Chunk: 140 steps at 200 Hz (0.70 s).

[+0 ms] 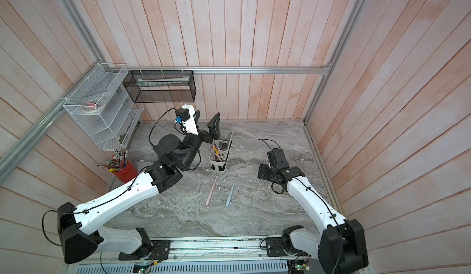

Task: Place the toothbrush into the toothbrush holder
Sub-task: Place the toothbrush in the toothbrush holder, then pick up the toothbrush from the center of the board.

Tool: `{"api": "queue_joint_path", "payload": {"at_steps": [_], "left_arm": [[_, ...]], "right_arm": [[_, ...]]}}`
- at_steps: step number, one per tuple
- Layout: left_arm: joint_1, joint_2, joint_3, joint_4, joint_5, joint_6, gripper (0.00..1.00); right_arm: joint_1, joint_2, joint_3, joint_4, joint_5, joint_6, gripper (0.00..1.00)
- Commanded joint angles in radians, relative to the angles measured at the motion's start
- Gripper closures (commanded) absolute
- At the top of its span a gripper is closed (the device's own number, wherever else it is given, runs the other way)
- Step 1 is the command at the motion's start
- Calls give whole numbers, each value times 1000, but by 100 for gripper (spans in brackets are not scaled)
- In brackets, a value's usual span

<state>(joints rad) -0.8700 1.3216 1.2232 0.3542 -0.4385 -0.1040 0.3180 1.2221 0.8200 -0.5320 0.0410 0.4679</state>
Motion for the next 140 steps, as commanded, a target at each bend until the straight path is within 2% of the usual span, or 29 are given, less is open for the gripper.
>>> {"api": "queue_joint_path", "payload": {"at_steps": [1,19,58,72,91,140], "left_arm": [[-13,-68,-62,-210,-40,-119,12],[-23,-131,-120,-269,-66,-171,11],[-31,-239,-235,-374,-88,-264,11],[-31,-262,-263,-399,-95,-286,11],[-34,-278,-287,-434,-92,-316,11],[-34,-300,-333,-458,-88,-360,11]], "right_arm": [[-5,110,47,-1,61,-57,32],[-2,192,85,10,53,-64,35],[0,310,151,27,135,-92,42],[0,343,164,26,140,-92,43],[1,362,160,47,129,-95,51],[2,424,151,71,119,-100,55]]}}
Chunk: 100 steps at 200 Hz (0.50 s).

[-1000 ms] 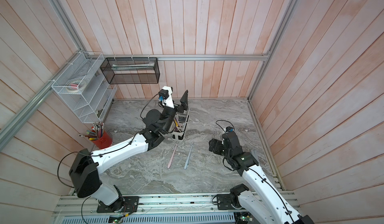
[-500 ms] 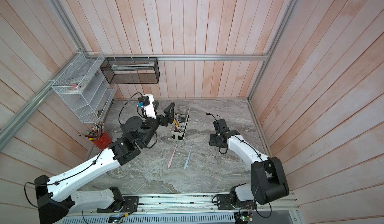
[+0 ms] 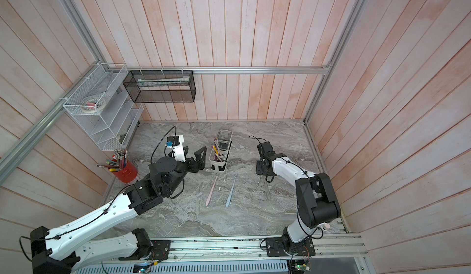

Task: Place the toothbrush into the toothbrush holder
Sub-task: Pick up the toothbrush from the center of the board.

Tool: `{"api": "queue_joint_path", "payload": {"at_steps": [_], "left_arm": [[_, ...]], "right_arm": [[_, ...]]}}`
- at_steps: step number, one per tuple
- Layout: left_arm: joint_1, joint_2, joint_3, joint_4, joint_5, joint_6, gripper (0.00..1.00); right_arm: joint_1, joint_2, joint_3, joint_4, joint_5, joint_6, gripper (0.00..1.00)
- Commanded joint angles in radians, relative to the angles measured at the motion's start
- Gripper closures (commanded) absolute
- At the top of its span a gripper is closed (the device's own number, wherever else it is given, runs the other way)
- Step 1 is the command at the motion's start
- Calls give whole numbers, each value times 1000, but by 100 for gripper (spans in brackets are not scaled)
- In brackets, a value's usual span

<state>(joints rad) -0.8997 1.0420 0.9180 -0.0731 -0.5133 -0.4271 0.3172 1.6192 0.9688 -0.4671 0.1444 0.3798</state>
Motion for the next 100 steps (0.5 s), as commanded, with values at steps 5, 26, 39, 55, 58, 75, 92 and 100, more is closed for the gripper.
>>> {"api": "queue_joint_path", "payload": {"at_steps": [5,26,39,55,58,75,92,100], "left_arm": [[-5,-22,-31,-32,-13,-39,11],[-4,-24,-42,-34,-13,-48,11],[-5,-23,-48,-36,-8,-55,11],[-5,-22,-53,-38,-5,-59,11],[-6,-22,-53,-39,-5,-58,11],[-6,-22,-54,-45,-7,-61,11],[-7,-27,-57,-48,-7,-63,11],[-7,-31,-60,-50,-8,-65,11]], "right_arm": [[2,28,-3,13,17,-13,55],[1,44,-22,26,11,-13,61],[7,55,-27,21,6,-8,62],[20,53,-42,16,35,4,61],[20,52,-46,14,39,6,60],[25,37,-75,6,29,23,57],[32,-5,-117,-2,25,53,55],[38,-30,-142,-1,21,67,54]]}}
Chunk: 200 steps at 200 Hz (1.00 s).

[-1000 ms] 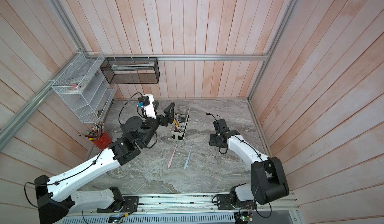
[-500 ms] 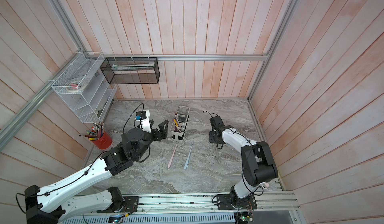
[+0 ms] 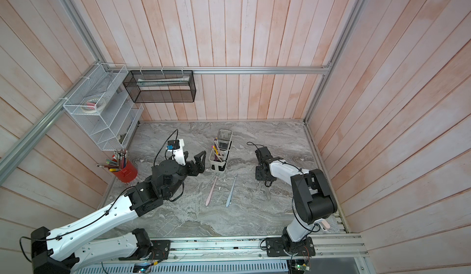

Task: Place the toothbrush into the toothbrush holder
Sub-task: Pick up the toothbrush from the center of the board.

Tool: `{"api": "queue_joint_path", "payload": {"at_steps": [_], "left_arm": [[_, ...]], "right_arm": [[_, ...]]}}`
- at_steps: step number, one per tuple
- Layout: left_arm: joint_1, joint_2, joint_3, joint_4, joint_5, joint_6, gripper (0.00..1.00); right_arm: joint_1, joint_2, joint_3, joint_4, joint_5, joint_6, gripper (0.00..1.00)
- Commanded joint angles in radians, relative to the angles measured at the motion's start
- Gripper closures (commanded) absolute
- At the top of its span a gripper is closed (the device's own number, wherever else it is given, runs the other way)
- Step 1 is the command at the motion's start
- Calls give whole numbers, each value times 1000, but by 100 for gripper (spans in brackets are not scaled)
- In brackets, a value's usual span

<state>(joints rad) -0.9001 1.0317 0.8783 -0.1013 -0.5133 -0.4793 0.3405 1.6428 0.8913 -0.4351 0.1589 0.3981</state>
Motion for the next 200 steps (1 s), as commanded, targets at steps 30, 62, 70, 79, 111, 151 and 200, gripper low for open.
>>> {"api": "queue_joint_path", "payload": {"at_steps": [30,62,70,79,111,151,200], "left_arm": [[-6,-30,-35,-15,-12,-19,11],[-6,-26,-44,-8,-3,-27,11],[-6,-26,-44,-6,1,-29,11],[-6,-25,-44,-8,2,-32,11],[-5,-27,-36,-17,11,-37,11],[-6,-24,-32,-23,22,-42,11],[-6,-22,-36,-26,32,-50,11]], "right_arm": [[17,-128,-113,-65,6,67,54],[37,-165,-166,-70,-3,90,57],[51,-167,-163,-77,6,98,58],[57,-164,-154,-91,12,108,60],[70,-170,-170,-92,12,118,61],[80,-142,-171,-100,16,131,64],[81,-121,-170,-100,20,133,76]]}}
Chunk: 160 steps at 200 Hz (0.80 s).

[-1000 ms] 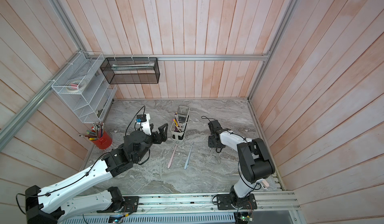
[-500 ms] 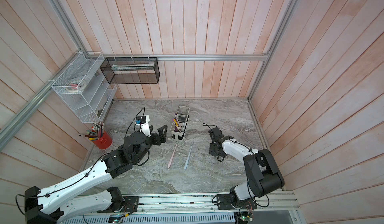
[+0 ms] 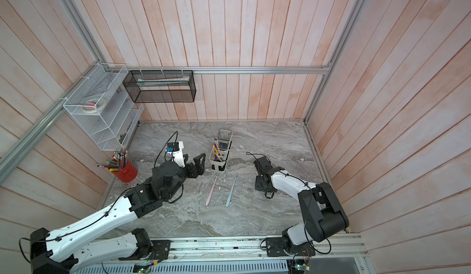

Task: Place the toothbrush into the toothbrush holder
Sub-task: Pick up the toothbrush from the center of the board.

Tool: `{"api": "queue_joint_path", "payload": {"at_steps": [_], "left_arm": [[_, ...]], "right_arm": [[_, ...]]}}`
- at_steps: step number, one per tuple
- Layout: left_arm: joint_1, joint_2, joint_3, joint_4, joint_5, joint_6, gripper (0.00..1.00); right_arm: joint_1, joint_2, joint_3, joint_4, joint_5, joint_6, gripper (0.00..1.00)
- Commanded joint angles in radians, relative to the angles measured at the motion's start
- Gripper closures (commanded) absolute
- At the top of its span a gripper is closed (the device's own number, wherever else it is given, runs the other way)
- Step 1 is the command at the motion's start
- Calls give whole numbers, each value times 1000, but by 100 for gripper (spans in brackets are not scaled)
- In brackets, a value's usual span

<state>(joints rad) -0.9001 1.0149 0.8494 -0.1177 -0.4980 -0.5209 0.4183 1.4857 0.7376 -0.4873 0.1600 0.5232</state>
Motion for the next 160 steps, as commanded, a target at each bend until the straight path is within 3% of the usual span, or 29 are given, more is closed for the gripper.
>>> {"api": "queue_joint_path", "payload": {"at_steps": [1,19,86,160], "left_arm": [[-6,-6,-7,-10,17,-8,11],[-6,-6,-9,-10,21,-11,11],[-5,-10,-24,-9,32,-27,11],[-5,3,-41,-8,66,-88,11]], "right_arm": [[4,37,-17,-48,20,8,76],[4,45,-15,-48,21,8,82],[2,30,-15,-45,10,5,90],[43,-81,20,-83,-17,-15,90]]}}
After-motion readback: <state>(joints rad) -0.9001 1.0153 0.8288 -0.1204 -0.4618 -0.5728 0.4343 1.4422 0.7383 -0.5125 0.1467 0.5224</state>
